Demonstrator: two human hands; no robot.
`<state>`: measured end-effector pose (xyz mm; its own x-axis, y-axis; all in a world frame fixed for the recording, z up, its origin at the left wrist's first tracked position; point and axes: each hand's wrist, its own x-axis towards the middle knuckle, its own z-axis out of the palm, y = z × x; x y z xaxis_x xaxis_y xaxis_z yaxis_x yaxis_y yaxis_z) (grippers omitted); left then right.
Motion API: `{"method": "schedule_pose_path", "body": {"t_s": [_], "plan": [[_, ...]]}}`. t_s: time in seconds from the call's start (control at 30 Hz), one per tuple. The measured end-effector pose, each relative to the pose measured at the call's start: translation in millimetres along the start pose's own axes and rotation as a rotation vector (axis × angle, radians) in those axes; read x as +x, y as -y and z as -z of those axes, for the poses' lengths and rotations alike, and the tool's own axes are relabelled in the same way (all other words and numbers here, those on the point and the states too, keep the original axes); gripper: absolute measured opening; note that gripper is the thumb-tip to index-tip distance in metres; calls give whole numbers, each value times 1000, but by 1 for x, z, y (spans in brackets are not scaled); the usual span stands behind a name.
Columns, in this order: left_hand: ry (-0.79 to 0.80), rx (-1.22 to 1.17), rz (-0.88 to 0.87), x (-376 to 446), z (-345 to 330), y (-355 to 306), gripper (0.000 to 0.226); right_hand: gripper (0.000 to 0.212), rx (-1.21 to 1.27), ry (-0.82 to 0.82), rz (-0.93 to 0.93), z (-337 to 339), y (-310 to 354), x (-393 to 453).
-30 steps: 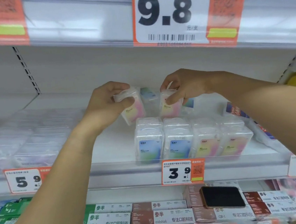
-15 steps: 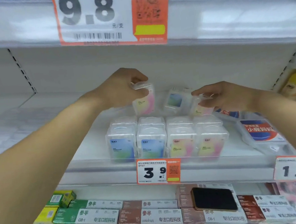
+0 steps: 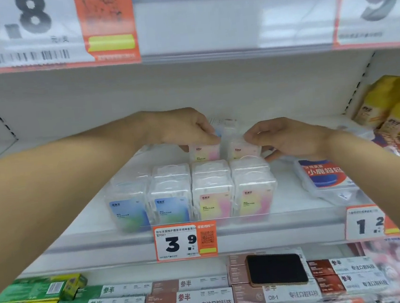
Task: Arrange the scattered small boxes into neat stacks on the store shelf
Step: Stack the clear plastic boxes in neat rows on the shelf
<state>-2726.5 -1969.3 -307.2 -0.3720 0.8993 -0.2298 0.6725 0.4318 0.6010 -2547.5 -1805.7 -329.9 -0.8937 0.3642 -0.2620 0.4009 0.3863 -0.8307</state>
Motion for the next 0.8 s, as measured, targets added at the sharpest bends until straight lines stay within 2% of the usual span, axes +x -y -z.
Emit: {"method": "schedule_pose_path", "body": {"t_s": [0.17, 0.37, 0.57, 0.8], "plan": [[-28, -56, 63, 4, -13, 8, 31, 24, 139, 19, 20, -1, -4, -4], [126, -197, 78, -4, -11, 2, 25, 15, 88, -34, 72, -7, -7, -6], [201, -165, 91, -12, -10, 0, 30, 18, 73, 15, 87, -11, -11, -10], [202, -123, 74, -18, -10, -1, 34, 20, 30, 42, 106, -13, -7, -14]]}}
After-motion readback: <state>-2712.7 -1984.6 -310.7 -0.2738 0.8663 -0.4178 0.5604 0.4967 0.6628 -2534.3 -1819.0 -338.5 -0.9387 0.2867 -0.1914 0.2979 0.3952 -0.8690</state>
